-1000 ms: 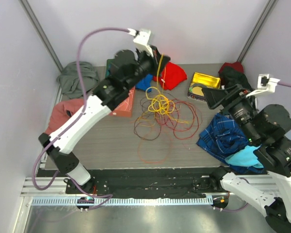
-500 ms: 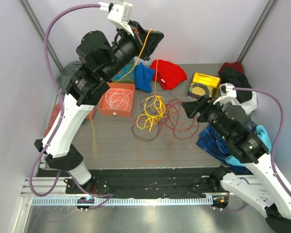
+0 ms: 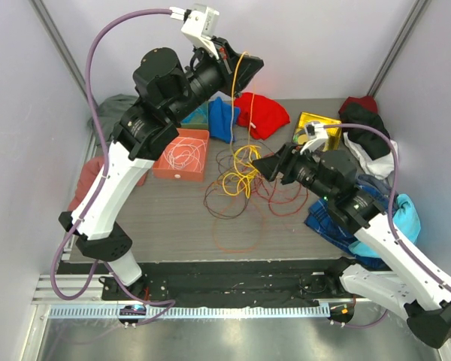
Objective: Untangle the cables
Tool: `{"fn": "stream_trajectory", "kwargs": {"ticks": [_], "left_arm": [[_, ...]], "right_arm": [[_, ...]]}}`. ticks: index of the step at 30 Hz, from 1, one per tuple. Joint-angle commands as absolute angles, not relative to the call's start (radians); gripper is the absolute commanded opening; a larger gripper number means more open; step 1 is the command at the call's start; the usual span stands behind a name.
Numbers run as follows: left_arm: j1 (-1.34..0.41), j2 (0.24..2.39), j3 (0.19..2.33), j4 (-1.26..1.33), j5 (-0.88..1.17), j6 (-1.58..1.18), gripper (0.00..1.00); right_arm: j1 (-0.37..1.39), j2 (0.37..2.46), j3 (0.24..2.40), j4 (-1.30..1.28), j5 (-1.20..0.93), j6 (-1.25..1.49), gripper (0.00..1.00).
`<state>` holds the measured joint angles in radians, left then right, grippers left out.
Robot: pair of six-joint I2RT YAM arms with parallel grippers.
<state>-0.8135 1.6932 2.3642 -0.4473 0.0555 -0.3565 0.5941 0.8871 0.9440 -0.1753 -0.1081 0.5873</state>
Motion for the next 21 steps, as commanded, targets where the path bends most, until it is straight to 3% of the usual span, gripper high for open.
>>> {"fn": "stream_trajectory", "kwargs": {"ticks": [1, 8, 16, 18, 19, 21], "left_arm": [[-0.816, 1.686, 2.365, -0.423, 0.092, -0.374, 0.0], [-0.816, 1.677, 2.358, -0.425, 0.12, -0.397, 0.0], [-0.818, 1.658, 2.335, -0.426, 0.146, -0.414, 0.0], [-0.819, 1.648, 2.323, -0.425, 0.147, -0.416, 0.0], [-0.818, 1.644, 2.319, -0.426, 0.146, -0.416, 0.0], [-0.818, 1.638, 2.306, -0.428, 0.144, -0.408, 0.0]], "right_arm": [[0.612, 0.942, 0.923, -0.088, -0.167, 0.584, 0.69], [0.614, 1.006, 0.87, -0.006, -0.071, 0.574, 0.61], [0.621, 1.083, 0.813, 0.149, 0.054, 0.575, 0.6], [0.62, 1.101, 0.804, 0.169, 0.072, 0.574, 0.53], [0.621, 1.12, 0.804, 0.173, 0.075, 0.575, 0.4], [0.62, 1.131, 0.801, 0.17, 0.083, 0.58, 0.27]]}}
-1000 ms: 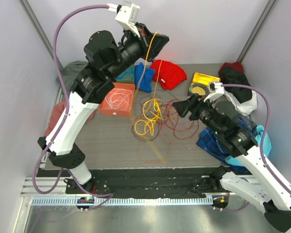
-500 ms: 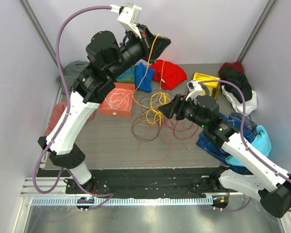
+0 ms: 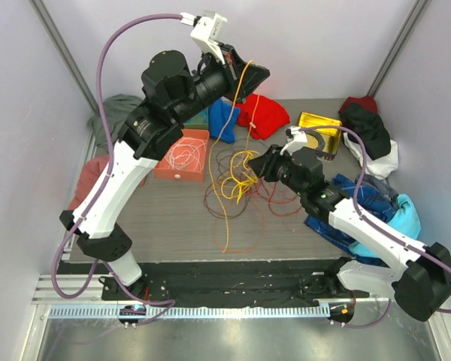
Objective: Untangle the cables
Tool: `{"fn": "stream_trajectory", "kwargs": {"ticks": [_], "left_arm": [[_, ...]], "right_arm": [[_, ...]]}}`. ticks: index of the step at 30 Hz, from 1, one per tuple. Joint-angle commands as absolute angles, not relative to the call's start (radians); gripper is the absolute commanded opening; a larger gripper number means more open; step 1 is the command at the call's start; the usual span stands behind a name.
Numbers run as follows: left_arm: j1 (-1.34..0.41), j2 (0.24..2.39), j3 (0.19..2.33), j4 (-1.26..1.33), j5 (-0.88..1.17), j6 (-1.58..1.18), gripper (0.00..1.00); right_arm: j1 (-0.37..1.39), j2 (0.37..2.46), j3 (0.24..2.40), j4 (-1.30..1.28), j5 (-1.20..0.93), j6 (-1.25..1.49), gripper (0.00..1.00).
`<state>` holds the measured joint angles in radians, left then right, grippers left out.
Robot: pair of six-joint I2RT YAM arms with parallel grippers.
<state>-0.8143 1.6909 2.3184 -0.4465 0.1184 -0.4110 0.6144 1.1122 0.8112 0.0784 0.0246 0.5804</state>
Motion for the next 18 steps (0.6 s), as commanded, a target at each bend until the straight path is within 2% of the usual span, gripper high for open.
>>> {"fn": "stream_trajectory", "kwargs": {"ticks": [1, 3, 9, 18], "left_arm": [[-0.818, 1.629, 2.301, -0.429, 0.14, -0.402, 0.0], [-0.818, 1.618, 2.286, -0.436, 0.098, -0.379, 0.0], [-0.816, 1.568, 2.282, -0.431, -0.099, -0.264, 0.0], [-0.816, 1.562, 2.405, -0.385, -0.12, -0.209, 0.0]], "right_arm": [[0.621, 1.128, 0.798, 0.163, 0.093, 0.58, 0.14], [0.62, 1.098, 0.785, 0.134, 0.158, 0.583, 0.01], [0.592, 1.058, 0.687, -0.032, 0.299, 0.601, 0.01], [0.525, 1.181, 0.505, -0.043, 0.29, 0.729, 0.01]]}}
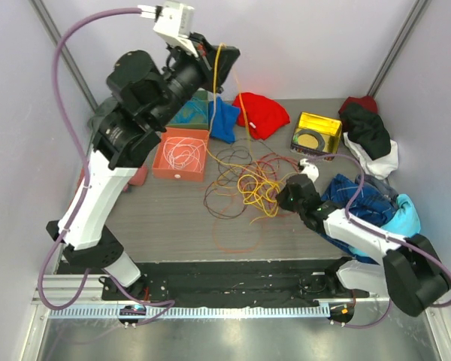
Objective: Untangle the cables
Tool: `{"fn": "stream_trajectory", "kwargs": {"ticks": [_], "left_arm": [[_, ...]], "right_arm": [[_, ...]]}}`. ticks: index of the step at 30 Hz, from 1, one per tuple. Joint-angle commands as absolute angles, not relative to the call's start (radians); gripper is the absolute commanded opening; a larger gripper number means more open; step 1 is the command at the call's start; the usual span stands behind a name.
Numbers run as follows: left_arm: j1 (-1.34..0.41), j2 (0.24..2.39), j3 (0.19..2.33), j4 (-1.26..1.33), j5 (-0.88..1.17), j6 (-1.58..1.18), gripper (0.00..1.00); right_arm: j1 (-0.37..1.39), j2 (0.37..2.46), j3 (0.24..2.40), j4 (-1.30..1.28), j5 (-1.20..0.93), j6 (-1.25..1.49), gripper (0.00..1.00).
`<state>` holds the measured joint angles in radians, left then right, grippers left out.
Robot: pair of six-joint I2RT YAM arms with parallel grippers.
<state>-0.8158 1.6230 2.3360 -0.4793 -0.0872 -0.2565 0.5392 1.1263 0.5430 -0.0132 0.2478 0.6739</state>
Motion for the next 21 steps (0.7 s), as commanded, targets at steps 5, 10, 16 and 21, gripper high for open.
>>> {"fn": "stream_trajectory", "kwargs": {"ticks": [5, 10, 16, 21], "left_arm": [[-0.816, 1.558, 2.445, -0.341, -0.118, -0.183, 0.0], [-0.816, 1.572, 2.424, -0.336, -0.103, -0.186, 0.0], [-0.816, 1.609, 2.388, -0.353, -0.101, -0.187, 0.0], [-0.816, 1.647, 2.372, -0.391, -0.094, -0.187, 0.0]], "right_arm": [[0.5, 1.258, 0.469, -0.04, 0.259, 0.742, 0.17], [0.502, 1.128, 0.468, -0.023, 0.244, 0.73, 0.5], [0.511, 0.921, 0.638, -0.164, 0.212, 0.635, 0.64], [0.517, 0.83, 0.784, -0.245, 0.134, 0.546, 0.68]]}}
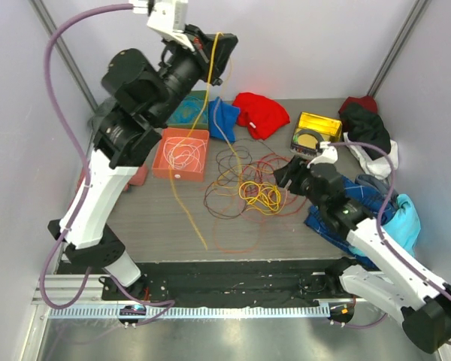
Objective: Untangle the cables
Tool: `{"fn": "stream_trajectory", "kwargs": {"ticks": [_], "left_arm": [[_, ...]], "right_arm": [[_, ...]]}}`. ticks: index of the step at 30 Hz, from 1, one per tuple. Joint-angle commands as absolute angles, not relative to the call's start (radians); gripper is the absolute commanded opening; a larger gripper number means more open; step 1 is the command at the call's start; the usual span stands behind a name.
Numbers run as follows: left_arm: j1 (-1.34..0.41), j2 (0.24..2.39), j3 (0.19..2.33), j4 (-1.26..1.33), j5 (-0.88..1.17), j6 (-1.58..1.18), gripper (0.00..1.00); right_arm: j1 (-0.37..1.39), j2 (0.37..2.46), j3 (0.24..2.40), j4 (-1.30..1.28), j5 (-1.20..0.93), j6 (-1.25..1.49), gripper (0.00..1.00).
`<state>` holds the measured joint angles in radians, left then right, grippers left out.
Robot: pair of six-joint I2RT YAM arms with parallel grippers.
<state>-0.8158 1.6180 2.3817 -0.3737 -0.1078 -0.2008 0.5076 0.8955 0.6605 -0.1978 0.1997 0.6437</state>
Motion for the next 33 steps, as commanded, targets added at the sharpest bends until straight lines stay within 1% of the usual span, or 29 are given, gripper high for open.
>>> {"fn": "stream_trajectory", "kwargs": {"ticks": [1, 4, 5, 8, 14, 19, 22, 27, 33], "left_arm": [[-0.816, 1.655, 2.368, -0.399, -0.094, -0.192, 0.0], [-0.816, 1.69, 2.353, -0.426, -0.081, -0.207, 0.0], [-0.816, 1.713, 2.35, -0.434, -0.078, -0.213, 0.0], [-0.816, 1.77, 2.355, -0.48, -0.061, -0.239, 0.0], [-0.816, 1.916, 2.476, -0.67, -0.075, -0.261, 0.0], [-0.816, 1.947, 2.456, -0.736, -0.107, -0.278, 0.0], [-0.818, 1.942, 2.424, -0.727, -0.065, -0.31, 0.0], [-0.834, 1.947, 2.396, -0.716, -0.048, -0.331, 0.0], [-0.856, 1.967, 2.395, -0.716, -0.046, -0.334, 0.0]], "right_arm": [[0.52, 0.815, 0.807, -0.239, 0.092, 0.534, 0.68], [0.523, 0.755, 0.813, -0.177, 0.014, 0.525, 0.68], [0.522, 0.744, 0.81, -0.157, -0.047, 0.54, 0.68], [0.523, 0.715, 0.805, -0.092, -0.106, 0.561, 0.68], [0.526, 0.68, 0.796, -0.074, -0.127, 0.558, 0.68], [0.525, 0.664, 0.769, -0.025, -0.13, 0.566, 0.68], [0.525, 0.684, 0.758, 0.064, -0.138, 0.578, 0.68], [0.531, 0.776, 0.762, 0.193, -0.159, 0.58, 0.68], [0.6, 0.86, 0.772, 0.325, -0.138, 0.581, 0.68]]}}
